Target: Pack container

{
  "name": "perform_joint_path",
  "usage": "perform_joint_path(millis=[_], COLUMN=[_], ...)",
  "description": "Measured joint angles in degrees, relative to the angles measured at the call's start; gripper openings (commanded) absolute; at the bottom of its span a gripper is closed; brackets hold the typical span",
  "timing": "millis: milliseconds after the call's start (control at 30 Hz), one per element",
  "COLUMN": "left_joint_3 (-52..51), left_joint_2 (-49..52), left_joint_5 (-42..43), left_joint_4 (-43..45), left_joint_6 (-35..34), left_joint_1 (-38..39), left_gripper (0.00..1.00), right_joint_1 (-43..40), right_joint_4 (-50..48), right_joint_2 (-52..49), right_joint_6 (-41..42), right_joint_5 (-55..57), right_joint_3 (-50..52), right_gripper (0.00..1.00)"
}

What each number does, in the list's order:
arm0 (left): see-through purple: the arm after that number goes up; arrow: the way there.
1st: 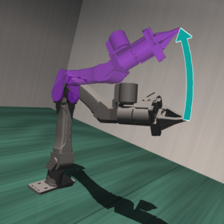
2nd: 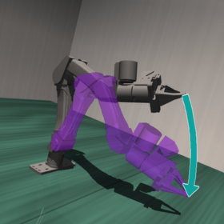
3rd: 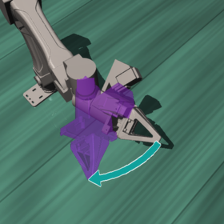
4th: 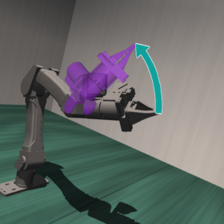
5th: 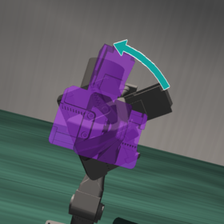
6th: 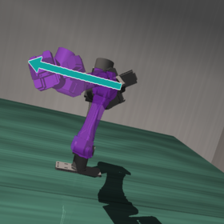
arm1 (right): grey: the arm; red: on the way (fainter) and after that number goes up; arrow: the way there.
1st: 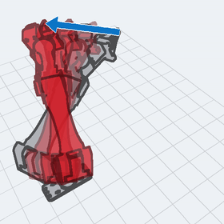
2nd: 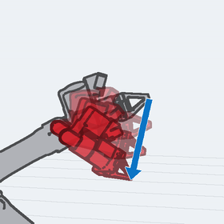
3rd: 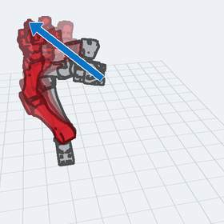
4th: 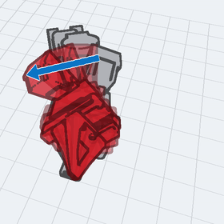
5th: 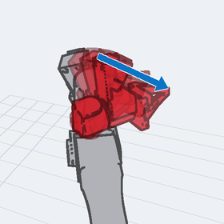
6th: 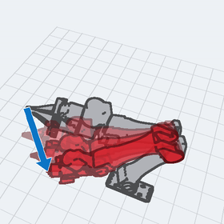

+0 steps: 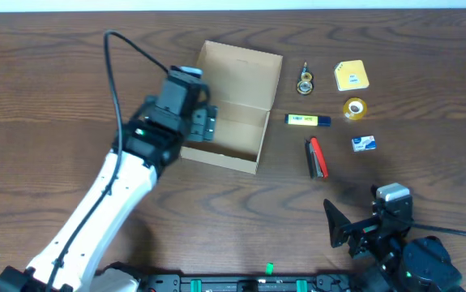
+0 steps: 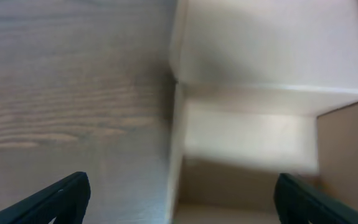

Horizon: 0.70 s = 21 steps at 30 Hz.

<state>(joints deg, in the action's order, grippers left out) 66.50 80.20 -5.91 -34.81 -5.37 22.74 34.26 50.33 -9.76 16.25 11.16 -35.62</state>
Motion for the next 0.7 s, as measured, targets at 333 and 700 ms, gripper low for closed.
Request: perform_joint_path(millis=[333, 700], left_joint_3=[-1.6, -2.3], left_joint_2=[8.1, 15.0], left_joint_5=[12.9, 15.6], left_joint_4=[0.4, 2.5], left_joint_6=[6.9, 4.6], left_joint_1=[-6.4, -6.3], left_gripper=[0.87, 0.45], right_joint_1=[0.0, 0.0], right_joint_4=[0.0, 0.0], right_joint_2=[0.0, 0.0], right_joint_6=[0.0, 0.0], right_joint_5=[0.0, 0.0], right_joint_3=[0.0, 0.0], right_gripper=[0.99, 0.99])
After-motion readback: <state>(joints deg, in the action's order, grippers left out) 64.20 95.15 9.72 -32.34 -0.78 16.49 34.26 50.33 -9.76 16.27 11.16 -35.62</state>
